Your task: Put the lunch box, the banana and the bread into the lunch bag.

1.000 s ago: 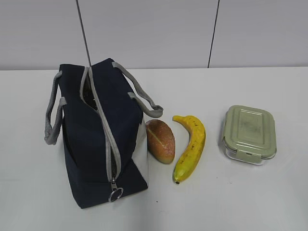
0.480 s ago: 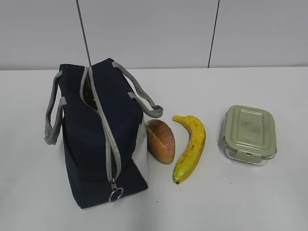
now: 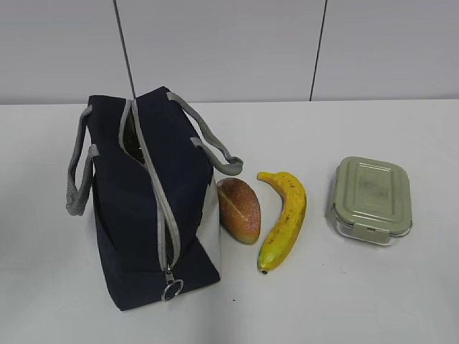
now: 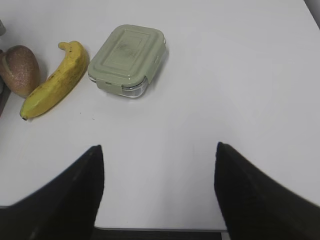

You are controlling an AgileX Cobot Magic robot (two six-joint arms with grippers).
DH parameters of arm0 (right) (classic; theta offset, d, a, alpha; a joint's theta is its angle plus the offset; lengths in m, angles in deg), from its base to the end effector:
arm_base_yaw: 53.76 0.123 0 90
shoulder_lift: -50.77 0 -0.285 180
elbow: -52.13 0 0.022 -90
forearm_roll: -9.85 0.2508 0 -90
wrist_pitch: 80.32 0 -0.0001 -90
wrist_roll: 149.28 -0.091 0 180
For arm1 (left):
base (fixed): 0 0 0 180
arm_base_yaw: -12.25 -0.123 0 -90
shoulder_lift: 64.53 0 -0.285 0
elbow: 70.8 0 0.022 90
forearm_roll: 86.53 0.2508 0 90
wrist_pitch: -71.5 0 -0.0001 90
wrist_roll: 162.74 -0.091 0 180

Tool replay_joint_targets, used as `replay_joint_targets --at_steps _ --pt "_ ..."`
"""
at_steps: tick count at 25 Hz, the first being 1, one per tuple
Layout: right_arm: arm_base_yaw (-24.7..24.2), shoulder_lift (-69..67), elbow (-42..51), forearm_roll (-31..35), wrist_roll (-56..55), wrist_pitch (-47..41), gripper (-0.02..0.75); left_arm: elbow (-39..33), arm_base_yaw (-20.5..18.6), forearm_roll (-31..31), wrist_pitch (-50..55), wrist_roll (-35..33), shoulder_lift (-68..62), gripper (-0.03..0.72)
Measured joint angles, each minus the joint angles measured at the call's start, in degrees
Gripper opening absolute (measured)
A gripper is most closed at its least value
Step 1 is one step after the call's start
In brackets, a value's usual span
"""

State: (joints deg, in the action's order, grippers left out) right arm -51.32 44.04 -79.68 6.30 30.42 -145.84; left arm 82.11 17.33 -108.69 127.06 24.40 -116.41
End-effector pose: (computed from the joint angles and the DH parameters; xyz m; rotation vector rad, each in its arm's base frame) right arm -0.0119 -0.0056 0.2725 -0.0323 2.1005 -0.0459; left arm 0.1267 -0.0397 0.3583 -0.1426 2.3344 -0.5872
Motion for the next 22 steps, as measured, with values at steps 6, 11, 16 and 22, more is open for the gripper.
replay_joint_targets --at_steps 6,11,16,22 --pt "0.0 0.0 0.0 0.0 0.0 0.0 0.511 7.0 0.0 -5.2 -1.8 0.1 -17.0 0.399" --pt "0.0 0.0 0.0 0.0 0.0 0.0 0.511 13.6 0.0 -7.4 -2.2 0.1 -29.0 0.475" --pt "0.0 0.0 0.0 0.0 0.0 0.0 0.512 18.6 2.3 -7.5 -2.7 0.1 -36.9 0.487" --pt "0.0 0.0 0.0 0.0 0.0 0.0 0.511 20.4 7.2 -7.2 -3.5 0.1 -43.8 0.487"
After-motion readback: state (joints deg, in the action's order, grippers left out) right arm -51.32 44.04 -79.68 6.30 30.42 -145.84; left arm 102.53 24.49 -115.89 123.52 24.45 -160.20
